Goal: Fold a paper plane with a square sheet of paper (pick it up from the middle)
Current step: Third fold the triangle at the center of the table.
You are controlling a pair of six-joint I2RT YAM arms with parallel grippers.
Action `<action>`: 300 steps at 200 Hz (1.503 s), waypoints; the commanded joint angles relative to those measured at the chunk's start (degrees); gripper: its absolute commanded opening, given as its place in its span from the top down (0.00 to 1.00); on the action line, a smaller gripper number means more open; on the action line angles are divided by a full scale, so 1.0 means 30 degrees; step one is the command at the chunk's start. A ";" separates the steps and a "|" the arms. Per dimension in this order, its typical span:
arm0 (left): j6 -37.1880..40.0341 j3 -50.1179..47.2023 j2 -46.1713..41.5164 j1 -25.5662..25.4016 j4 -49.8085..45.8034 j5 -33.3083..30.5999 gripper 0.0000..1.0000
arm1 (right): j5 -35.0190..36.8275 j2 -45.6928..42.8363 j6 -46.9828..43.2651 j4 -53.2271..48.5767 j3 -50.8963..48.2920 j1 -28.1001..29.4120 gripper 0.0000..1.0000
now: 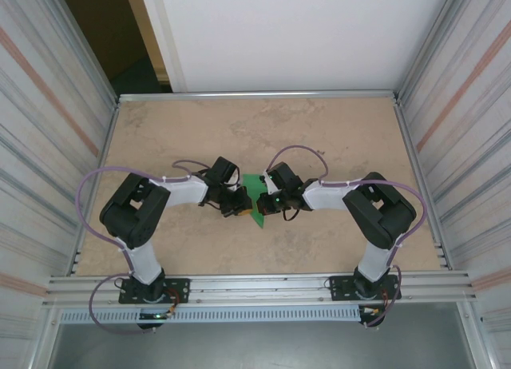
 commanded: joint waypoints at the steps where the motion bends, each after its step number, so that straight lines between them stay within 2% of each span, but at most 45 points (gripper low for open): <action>1: 0.0041 0.0208 0.0755 -0.0005 -0.0318 -0.0581 0.92 | 0.0778 0.0536 0.0070 -0.1286 0.0163 -0.0171 0.99; 21: 0.0171 0.0370 0.1005 -0.0007 -0.1326 -0.1108 0.92 | 0.0861 0.0240 0.0205 -0.1508 0.0265 -0.0268 0.93; 50: 0.0110 0.0213 0.1276 -0.0012 -0.2256 -0.1757 0.93 | 0.0494 -0.1679 0.1143 -0.2195 0.0686 -0.0863 0.75; 72: -0.0293 0.0064 0.1379 -0.0046 -0.2121 -0.1916 0.93 | 0.1189 -0.3642 0.1772 -0.2949 0.0810 -0.1392 0.59; 93: -0.1074 0.0158 0.1506 -0.0244 -0.1785 -0.2131 0.93 | 0.1955 -0.4878 0.2346 -0.3888 0.0599 -0.1847 0.54; 113: -0.2088 0.0444 0.1786 -0.0465 -0.1498 -0.2580 0.93 | 0.1623 -0.5708 0.2781 -0.4114 -0.0033 -0.2010 0.53; 126: -0.2950 0.0532 0.1905 -0.0612 -0.1144 -0.2879 0.93 | 0.0847 -0.6017 0.3068 -0.3880 -0.0477 -0.1990 0.54; 144: -0.3991 0.0690 0.2195 -0.1017 -0.0317 -0.3074 0.93 | -0.0533 -0.5713 0.3051 -0.4164 -0.0491 -0.1860 0.63; 211: -0.4518 0.1162 0.2534 -0.1448 -0.0267 -0.3530 0.93 | -0.0895 -0.2465 0.3263 -0.4622 0.0749 -0.0408 0.90; 236: -0.4350 0.1113 0.2573 -0.1448 -0.0233 -0.3291 0.93 | -0.0855 -0.2118 0.3539 -0.4066 0.0622 -0.0647 0.94; 300: -0.4055 0.1306 0.2845 -0.1456 -0.0230 -0.2830 0.93 | -0.1492 -0.1020 0.3392 -0.3949 0.0850 -0.0942 0.95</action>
